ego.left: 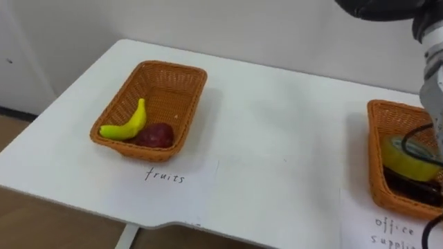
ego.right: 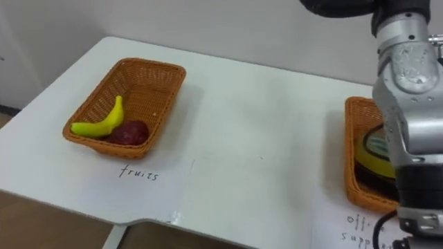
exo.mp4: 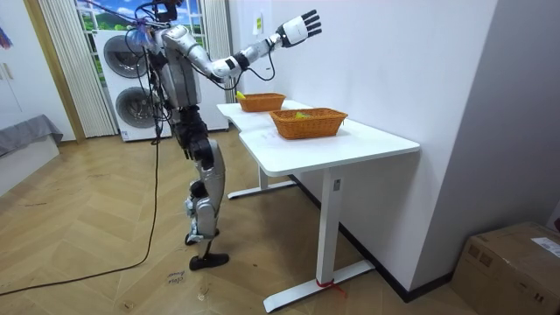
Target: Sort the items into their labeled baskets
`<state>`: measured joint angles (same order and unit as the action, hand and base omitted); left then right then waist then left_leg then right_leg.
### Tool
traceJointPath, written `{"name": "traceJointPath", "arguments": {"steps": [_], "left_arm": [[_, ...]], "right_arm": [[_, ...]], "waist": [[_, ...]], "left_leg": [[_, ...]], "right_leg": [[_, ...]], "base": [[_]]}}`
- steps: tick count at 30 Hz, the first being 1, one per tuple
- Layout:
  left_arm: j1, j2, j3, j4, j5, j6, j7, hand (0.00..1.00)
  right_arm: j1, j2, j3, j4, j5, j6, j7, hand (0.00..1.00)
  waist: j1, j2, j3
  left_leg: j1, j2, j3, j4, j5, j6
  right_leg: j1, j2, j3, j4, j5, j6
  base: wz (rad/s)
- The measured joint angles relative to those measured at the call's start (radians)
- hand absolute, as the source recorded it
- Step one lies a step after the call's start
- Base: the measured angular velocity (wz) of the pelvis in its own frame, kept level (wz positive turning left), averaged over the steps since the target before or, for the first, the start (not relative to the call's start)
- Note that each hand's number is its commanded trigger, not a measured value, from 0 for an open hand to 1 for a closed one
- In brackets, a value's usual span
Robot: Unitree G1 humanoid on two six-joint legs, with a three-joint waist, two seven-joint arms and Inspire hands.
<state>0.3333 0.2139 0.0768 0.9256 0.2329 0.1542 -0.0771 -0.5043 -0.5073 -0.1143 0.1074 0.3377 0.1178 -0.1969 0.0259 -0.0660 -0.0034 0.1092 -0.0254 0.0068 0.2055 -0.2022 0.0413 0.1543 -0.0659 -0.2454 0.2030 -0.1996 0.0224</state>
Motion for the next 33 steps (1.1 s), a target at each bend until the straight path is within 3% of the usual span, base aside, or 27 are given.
{"name": "traceJointPath", "arguments": {"steps": [3, 5, 9, 11, 17, 24, 30, 33], "left_arm": [[-0.01, -0.001, -0.001, 0.019, -0.009, 0.0, 0.001, 0.0], [-0.013, -0.002, -0.001, 0.019, -0.026, 0.0, 0.006, 0.0], [-0.019, 0.002, 0.0, 0.013, -0.026, 0.0, 0.026, 0.0], [-0.03, -0.001, 0.0, 0.016, -0.025, -0.004, 0.031, 0.0], [-0.007, -0.001, 0.002, 0.018, -0.027, -0.026, 0.074, 0.0], [0.013, -0.001, 0.002, 0.018, -0.035, -0.025, 0.09, 0.0], [0.016, -0.002, 0.011, 0.018, -0.047, -0.033, 0.112, 0.0], [0.025, -0.005, 0.053, 0.014, -0.047, -0.048, 0.116, 0.0]], "right_arm": [[0.003, -0.008, -0.041, 0.026, 0.083, -0.012, -0.027, 0.0], [0.018, -0.019, -0.076, 0.026, 0.153, -0.013, -0.068, 0.0], [0.061, -0.019, -0.129, 0.024, 0.181, -0.017, -0.136, 0.0], [0.104, -0.019, -0.187, 0.02, 0.171, -0.019, -0.165, 0.0], [0.246, -0.019, -0.287, -0.025, 0.172, -0.032, -0.279, 0.0], [0.301, -0.019, -0.381, -0.046, 0.172, -0.038, -0.413, 0.0], [0.423, -0.019, -0.475, -0.023, 0.208, -0.084, -0.492, 0.0], [0.466, -0.019, -0.522, 0.053, 0.223, -0.094, -0.508, 0.0]], "waist": [[-0.029, -0.001, 0.0011], [-0.052, -0.009, -0.0026], [-0.085, -0.022, -0.0097], [-0.112, -0.027, -0.0083], [-0.129, -0.029, -0.0053], [-0.162, -0.039, 0.0012], [-0.17, -0.042, 0.0007], [-0.174, -0.045, 0.0004]], "left_leg": [[0.01, 0.014, 0.026, 0.001, -0.011, -0.007], [0.003, 0.023, 0.046, 0.007, -0.014, -0.011], [-0.008, 0.033, 0.074, 0.017, -0.022, -0.019], [-0.01, 0.036, 0.077, 0.019, -0.021, -0.021], [0.007, 0.044, 0.121, -0.006, -0.024, -0.024], [0.006, 0.05, 0.146, -0.008, -0.027, -0.028], [0.01, 0.055, 0.156, -0.012, -0.028, -0.028], [0.022, 0.06, 0.174, -0.021, -0.029, -0.029]], "right_leg": [[-0.004, 0.014, 0.035, 0.001, 0.004, -0.006], [-0.019, 0.022, 0.052, 0.003, 0.007, -0.011], [-0.027, 0.034, 0.057, 0.002, 0.014, -0.02], [-0.031, 0.037, 0.057, 0.002, 0.015, -0.022], [-0.043, 0.045, 0.088, 0.006, 0.015, -0.022], [-0.069, 0.052, 0.11, 0.017, 0.015, -0.023], [-0.072, 0.054, 0.123, 0.017, 0.015, -0.024], [-0.08, 0.057, 0.137, 0.017, 0.015, -0.024]], "base": [[-0.32], [-0.26], [-0.19], [-0.03], [-0.21], [-0.16], [-0.04], [-0.14]]}}
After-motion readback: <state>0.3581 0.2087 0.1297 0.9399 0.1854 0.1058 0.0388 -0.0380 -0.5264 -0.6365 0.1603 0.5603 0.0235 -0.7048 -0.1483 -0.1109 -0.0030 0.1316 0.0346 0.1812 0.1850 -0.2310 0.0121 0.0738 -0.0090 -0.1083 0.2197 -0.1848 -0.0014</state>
